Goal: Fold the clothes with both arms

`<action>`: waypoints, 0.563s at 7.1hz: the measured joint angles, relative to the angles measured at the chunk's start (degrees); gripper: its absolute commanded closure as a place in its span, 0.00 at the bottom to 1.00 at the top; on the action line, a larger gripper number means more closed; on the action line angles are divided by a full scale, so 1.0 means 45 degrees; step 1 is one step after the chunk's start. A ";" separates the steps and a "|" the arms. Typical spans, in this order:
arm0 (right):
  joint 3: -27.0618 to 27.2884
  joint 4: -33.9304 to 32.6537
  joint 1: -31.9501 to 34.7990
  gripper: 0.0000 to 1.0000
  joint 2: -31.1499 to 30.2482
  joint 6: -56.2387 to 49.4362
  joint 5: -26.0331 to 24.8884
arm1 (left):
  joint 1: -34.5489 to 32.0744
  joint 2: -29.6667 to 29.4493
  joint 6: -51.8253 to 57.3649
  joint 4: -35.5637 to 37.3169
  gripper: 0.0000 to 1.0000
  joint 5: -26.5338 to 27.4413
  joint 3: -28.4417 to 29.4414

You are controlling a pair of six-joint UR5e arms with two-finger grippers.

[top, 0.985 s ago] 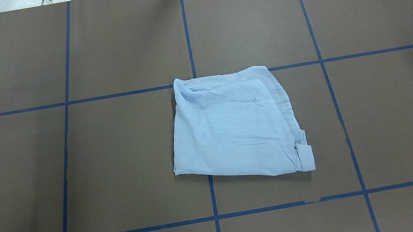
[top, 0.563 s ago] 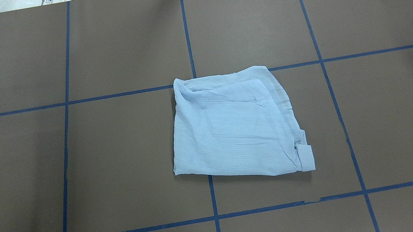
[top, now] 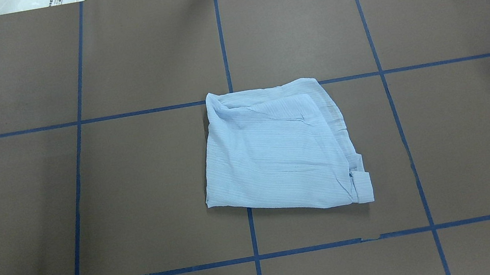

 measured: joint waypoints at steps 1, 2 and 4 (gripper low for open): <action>0.0000 0.0000 -0.0006 0.00 0.0001 0.0000 -0.0001 | 0.0000 -0.0003 -0.0062 -0.0002 0.00 0.0000 0.0002; 0.0000 0.0000 -0.0007 0.00 0.0002 0.0000 -0.0002 | -0.0002 0.0000 -0.0348 0.0002 0.00 -0.0043 -0.0004; 0.0000 0.0000 -0.0008 0.00 0.0003 0.0000 -0.0002 | -0.0017 0.0031 -0.0894 0.0027 0.00 -0.0410 0.0006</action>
